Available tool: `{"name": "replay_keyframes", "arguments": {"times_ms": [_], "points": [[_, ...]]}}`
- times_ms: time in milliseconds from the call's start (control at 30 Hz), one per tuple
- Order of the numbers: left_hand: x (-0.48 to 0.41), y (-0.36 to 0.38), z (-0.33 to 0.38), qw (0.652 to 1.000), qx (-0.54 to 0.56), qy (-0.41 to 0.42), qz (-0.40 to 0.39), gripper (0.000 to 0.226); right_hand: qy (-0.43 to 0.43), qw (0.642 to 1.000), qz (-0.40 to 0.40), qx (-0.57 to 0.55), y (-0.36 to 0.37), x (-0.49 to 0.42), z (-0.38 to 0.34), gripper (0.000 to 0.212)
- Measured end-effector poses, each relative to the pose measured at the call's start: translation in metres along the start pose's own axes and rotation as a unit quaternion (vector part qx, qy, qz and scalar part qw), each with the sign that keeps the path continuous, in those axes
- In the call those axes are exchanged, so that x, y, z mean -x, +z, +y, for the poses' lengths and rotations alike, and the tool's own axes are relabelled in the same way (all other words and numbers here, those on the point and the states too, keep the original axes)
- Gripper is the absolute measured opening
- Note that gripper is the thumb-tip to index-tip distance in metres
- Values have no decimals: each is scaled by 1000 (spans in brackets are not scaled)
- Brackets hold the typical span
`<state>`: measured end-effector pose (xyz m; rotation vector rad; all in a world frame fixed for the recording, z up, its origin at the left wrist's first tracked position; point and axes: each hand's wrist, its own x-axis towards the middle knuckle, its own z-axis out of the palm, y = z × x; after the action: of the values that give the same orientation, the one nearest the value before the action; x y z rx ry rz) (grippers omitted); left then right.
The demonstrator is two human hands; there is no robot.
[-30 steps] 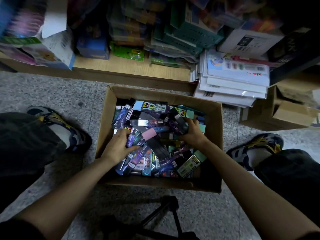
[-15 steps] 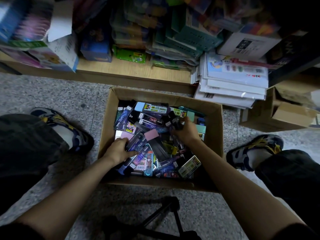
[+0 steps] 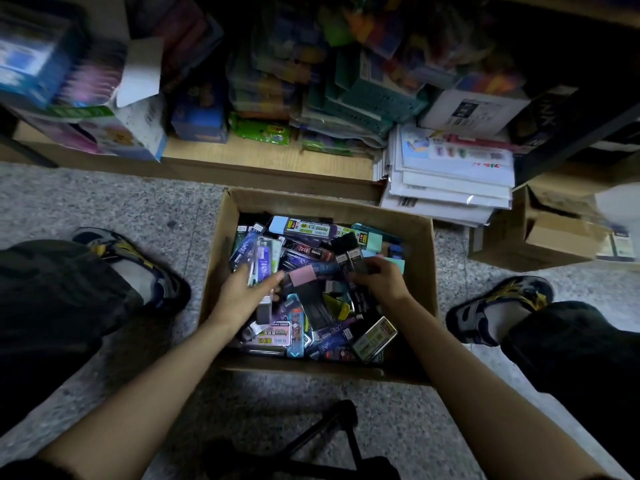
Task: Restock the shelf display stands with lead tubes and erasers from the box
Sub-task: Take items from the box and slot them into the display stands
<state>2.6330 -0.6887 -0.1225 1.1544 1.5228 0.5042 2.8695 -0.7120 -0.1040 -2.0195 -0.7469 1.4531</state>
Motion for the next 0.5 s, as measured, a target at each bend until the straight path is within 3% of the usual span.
{"name": "replay_keyframes", "arguments": {"times_ms": [100, 233, 367, 433, 500], "points": [[11, 14, 24, 986, 151, -17, -67, 15, 9, 988, -65, -141, -2, 19, -8, 11], [23, 35, 47, 986, 141, -31, -82, 23, -10, 966, -134, -219, 1, 42, -21, 20], [36, 45, 63, 979, 162, -56, -111, 40, -42, 965, -137, -218, 4, 68, -35, 6], [43, 44, 73, 976, 181, -51, -107, 42, -49, 966, -100, -234, 6, 78, -43, 19], [50, 43, 80, 974, 194, -48, -103, 63, -42, 967, -63, -244, 7, 88, -50, 41]]}}
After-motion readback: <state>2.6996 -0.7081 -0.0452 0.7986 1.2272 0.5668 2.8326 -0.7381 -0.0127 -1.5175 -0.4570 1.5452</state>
